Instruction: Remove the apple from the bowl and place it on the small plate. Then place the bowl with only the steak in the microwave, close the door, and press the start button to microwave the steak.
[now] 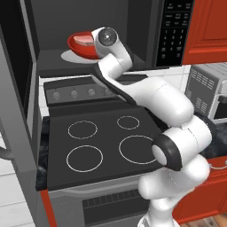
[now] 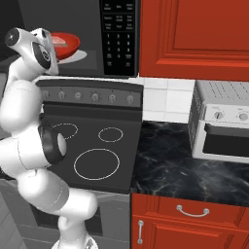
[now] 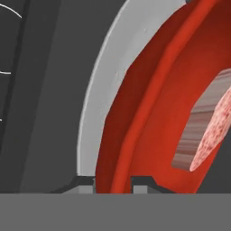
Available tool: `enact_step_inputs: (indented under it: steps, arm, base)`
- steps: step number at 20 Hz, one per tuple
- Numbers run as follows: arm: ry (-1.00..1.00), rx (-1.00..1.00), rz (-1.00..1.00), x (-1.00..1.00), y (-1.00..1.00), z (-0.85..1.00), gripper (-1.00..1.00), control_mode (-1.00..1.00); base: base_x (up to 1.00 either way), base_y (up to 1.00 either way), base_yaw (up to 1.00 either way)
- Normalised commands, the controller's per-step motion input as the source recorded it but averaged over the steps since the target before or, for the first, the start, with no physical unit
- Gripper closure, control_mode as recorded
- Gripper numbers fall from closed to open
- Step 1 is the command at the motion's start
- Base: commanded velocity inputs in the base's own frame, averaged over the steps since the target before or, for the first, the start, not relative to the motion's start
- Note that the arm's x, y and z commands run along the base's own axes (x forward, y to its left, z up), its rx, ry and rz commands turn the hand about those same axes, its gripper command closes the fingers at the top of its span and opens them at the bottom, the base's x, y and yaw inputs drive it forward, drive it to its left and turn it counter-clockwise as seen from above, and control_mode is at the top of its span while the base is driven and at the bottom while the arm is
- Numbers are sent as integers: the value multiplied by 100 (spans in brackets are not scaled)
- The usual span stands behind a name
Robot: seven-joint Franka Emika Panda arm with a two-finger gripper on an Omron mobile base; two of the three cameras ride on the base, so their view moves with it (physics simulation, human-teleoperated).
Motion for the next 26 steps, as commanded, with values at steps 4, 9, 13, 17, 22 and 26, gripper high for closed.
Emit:
enact_step_inputs:
  steps: [4,9,13,17,22,26]
  arm:
    - [8,-8,0,46,37,-29,-100,-100]
    - [-4,-1,0,-7,2,0,-100,-100]
    - [-32,0,0,-87,-7,15,-100,-100]
    - [-40,0,0,-100,-22,-9,-100,-100]
    - [-33,-13,4,-85,-31,-52,-100,-100]
    - [-11,-32,8,-56,-1,-42,-100,-100]
  base:
    - [0,0,0]
    - [0,0,0]
    - [0,0,0]
    - [0,0,0]
    - [0,0,0]
    - [0,0,0]
